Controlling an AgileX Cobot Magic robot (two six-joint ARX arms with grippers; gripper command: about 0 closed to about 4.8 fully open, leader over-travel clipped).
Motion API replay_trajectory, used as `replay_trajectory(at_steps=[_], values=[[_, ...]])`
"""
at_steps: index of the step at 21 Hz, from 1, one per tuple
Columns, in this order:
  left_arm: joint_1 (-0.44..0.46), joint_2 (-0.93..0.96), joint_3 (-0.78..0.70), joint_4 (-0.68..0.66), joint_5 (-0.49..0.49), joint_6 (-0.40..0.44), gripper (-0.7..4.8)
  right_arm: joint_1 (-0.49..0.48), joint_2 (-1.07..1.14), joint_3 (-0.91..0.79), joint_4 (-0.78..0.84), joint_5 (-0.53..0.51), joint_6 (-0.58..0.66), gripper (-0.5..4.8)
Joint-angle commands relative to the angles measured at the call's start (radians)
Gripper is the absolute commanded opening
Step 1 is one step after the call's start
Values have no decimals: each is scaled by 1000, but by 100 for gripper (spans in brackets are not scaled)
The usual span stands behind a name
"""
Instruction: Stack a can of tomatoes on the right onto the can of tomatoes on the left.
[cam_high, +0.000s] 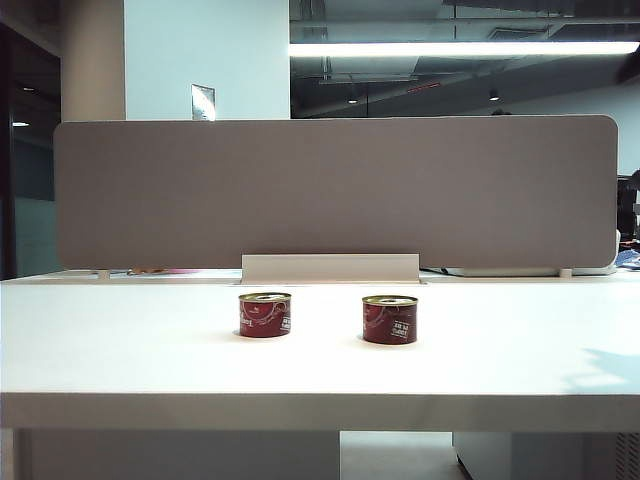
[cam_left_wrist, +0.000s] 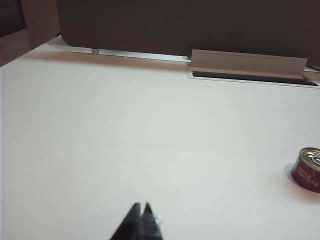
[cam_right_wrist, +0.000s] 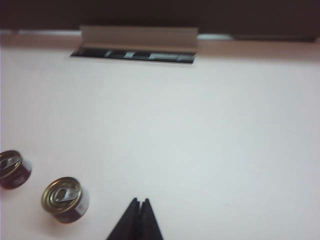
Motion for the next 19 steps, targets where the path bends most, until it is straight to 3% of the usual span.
replay_trajectory(at_steps=[1,5,6,8,11,12,16,19], values=[[1,1,3,4,2,4,-6,78,130,95,-46,-3,-48,0],[1,1,3,4,2,4,-6,132,247,175,-81,0,-62,5],[1,1,3,4,2,4,-6,145,279,198,-87,1,-62,29],[1,1,3,4,2,4,-6,163,330,234,-99,2,-62,90],[1,1,3,3,2,4,-6,188,404,295,-130,3,-62,220],[1,1,3,3,2,4,-6,206,452,336,-143,3,-64,289],[1,1,3,2,1,4,-6,242,563,441,-198,3,-66,355],[1,1,3,2,-2,4,-6,267,641,518,-268,4,-65,436]])
